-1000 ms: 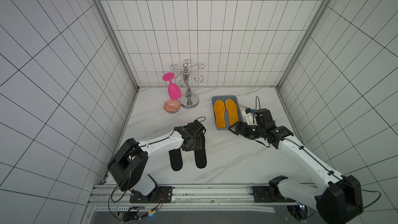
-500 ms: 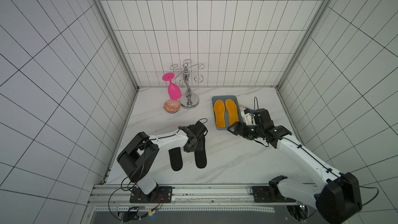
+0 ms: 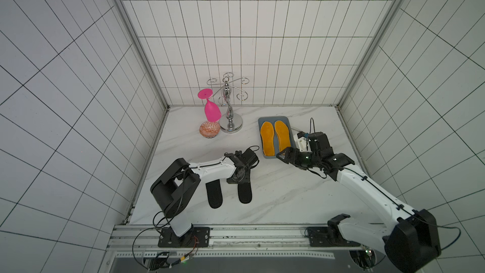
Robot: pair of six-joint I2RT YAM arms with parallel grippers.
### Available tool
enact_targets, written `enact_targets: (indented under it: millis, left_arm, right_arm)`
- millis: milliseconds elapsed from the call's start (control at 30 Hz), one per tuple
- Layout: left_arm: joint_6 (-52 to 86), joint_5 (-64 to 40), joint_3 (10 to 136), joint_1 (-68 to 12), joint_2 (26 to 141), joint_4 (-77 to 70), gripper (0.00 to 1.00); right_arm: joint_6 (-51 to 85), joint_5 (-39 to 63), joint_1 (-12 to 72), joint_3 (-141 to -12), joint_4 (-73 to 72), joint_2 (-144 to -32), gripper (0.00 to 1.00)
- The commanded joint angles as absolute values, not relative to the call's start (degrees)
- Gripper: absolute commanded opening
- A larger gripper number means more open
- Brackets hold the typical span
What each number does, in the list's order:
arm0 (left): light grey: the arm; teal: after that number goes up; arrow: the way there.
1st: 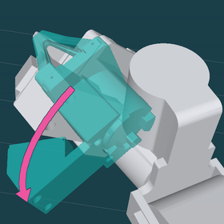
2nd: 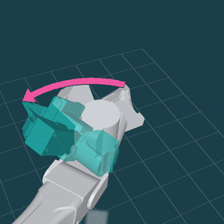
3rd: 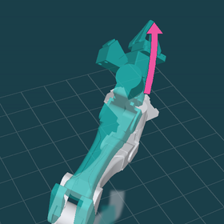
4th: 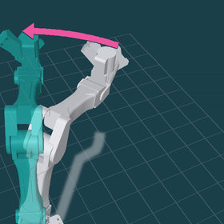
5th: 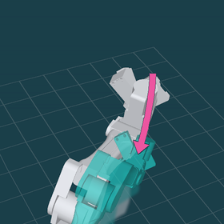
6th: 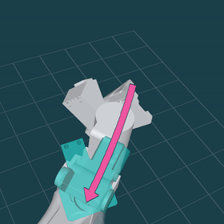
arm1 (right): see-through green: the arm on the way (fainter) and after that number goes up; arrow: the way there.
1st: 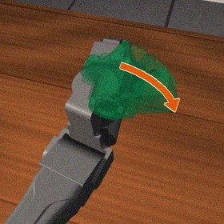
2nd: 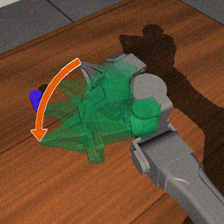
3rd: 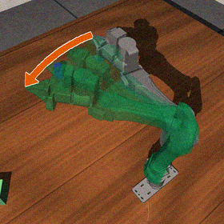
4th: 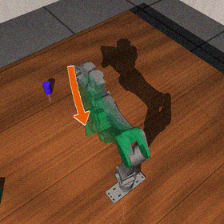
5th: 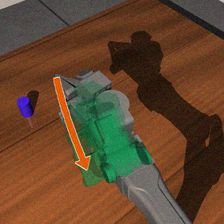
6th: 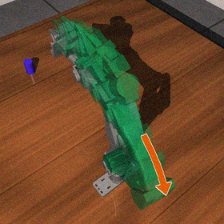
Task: Put the insoles into the storage box
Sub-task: Pick up the insole from the center of the board.
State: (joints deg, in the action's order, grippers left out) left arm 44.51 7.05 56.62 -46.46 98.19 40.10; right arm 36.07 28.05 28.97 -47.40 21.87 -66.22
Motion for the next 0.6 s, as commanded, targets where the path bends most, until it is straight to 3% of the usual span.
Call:
enact_targets:
  millis: [0,567]
  left_arm:
    - [44.2,5.7,52.9,-46.4,101.0,42.0,0.00]
    - [41.0,-2.9,54.6,-39.0,81.8,39.8,0.00]
  right_arm:
    - [36.6,27.9,29.6,-45.9,20.6,-66.3,0.88]
    - [38.1,32.0,29.9,-45.5,16.5,-66.2,0.86]
